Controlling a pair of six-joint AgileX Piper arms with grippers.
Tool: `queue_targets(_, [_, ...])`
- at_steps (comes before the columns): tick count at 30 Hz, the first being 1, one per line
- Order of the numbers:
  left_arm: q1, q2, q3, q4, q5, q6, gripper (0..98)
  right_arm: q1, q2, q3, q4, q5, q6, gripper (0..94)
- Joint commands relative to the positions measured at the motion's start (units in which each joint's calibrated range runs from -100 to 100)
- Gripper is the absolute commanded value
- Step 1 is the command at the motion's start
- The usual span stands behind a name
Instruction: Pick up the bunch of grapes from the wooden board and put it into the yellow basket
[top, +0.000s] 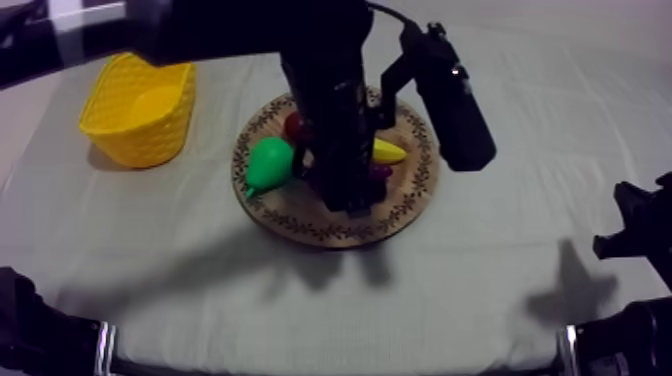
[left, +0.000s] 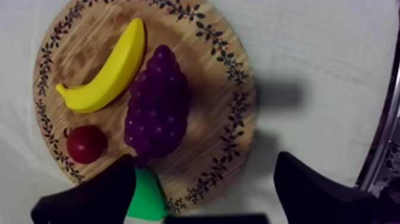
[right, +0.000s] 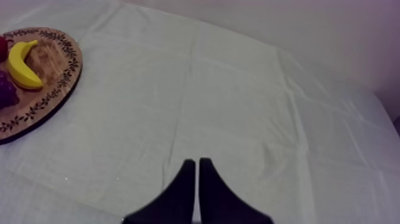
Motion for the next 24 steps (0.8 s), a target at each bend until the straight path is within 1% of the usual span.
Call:
queue_targets(1, [-0.38, 2.14, -0.24, -0.08, -0.86, -0.24, 87.9, 0.02, 0.00, -0.04, -0.02, 0.00, 0.13, 0.3])
queue_targets(9, [-1.97, 8.52, -3.08, -0.37, -2.59, -0.95, 88.2, 0.02, 0.00, -0.04, -0.02, 0.00, 0.13, 0.3])
queue_targets(24, [-4.23, 16.98, -9.58, -0.59, -2.31, -2.67, 88.7, 0.02, 0.00, -0.04, -0.02, 0.00, 0.13, 0.3])
